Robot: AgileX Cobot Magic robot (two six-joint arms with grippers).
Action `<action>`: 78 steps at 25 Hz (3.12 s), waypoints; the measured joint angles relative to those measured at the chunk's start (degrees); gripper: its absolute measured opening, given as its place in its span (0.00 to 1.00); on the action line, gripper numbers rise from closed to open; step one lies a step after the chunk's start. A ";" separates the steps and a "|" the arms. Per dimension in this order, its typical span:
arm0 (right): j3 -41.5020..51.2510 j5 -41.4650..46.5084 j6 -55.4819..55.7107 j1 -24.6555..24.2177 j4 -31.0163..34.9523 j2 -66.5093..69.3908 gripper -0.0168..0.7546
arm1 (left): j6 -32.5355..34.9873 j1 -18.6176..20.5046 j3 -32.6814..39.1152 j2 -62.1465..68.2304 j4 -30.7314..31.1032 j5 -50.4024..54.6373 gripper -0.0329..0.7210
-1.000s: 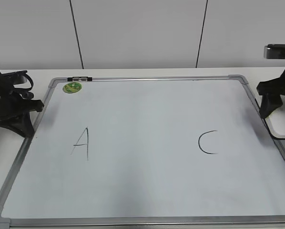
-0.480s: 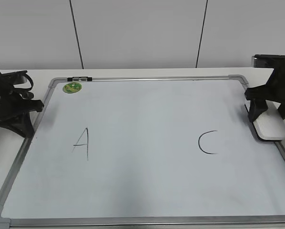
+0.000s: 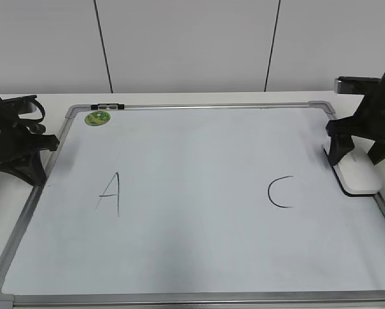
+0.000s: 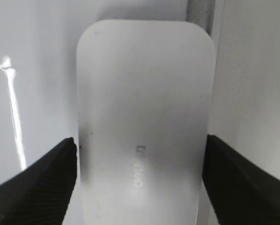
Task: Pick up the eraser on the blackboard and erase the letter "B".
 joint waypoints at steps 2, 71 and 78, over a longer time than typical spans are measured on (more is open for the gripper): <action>-1.65 1.65 0.00 0.00 0.09 -0.11 0.83 | 0.00 0.00 0.00 0.00 0.00 0.00 0.08; 48.84 16.80 0.53 1.06 7.26 -96.63 0.78 | -2.57 -2.96 36.32 -99.75 8.03 23.97 0.60; 56.35 17.06 2.33 1.06 1.89 -104.18 0.78 | -2.70 -2.96 46.50 -102.30 8.37 23.48 0.60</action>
